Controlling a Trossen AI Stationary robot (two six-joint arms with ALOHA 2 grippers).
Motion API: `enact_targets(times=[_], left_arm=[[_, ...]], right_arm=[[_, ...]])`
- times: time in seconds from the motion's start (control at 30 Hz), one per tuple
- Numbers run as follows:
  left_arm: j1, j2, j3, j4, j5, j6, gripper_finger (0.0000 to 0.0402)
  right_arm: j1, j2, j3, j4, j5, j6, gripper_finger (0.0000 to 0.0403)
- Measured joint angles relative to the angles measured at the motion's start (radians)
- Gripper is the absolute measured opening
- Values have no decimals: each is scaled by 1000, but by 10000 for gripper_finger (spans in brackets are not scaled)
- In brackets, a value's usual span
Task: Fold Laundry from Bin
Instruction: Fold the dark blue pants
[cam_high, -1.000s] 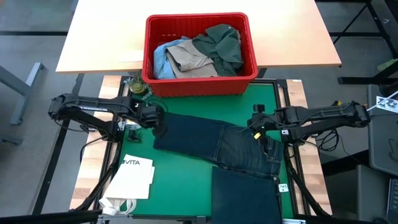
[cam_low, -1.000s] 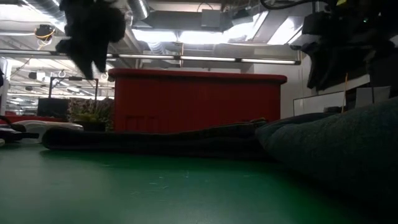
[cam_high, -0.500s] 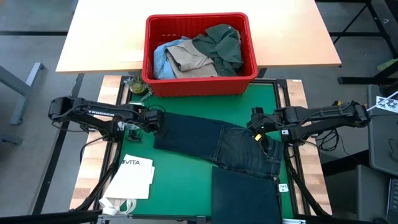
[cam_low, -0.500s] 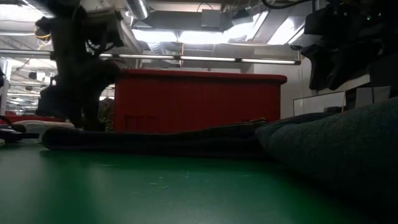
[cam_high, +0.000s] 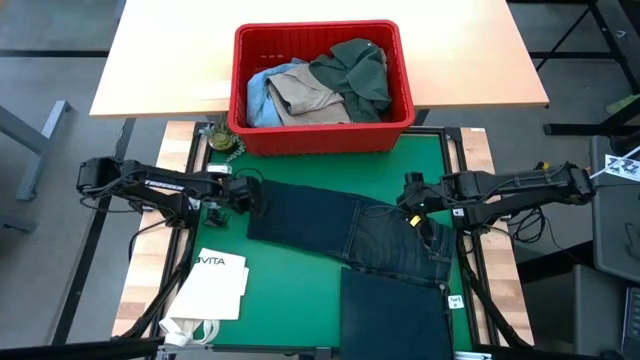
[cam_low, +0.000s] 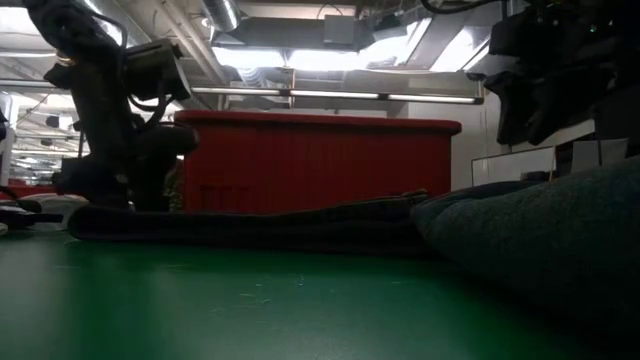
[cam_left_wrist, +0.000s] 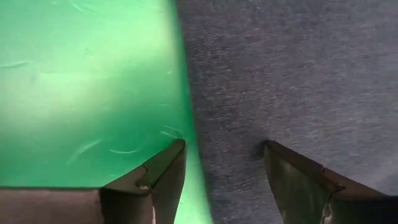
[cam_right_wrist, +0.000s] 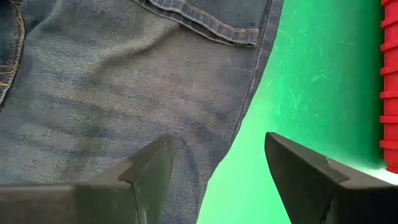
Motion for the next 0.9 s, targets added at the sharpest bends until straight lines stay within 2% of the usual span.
enact_targets(times=[0.27,0.63,0.77,0.9], left_arm=[[0,3,-1,14,17,-6,152],[-1,-11,27,19,34,0,11],[-1,-40,51,-6,19,3,9],[0,-82,62,-14,-15,4,5]], right_arm=[[0,0,0,0,4,0,253],[0,0,0,0,4,0,253],[0,0,0,0,2,0,253],[0,3,0,11,-62,14,253]])
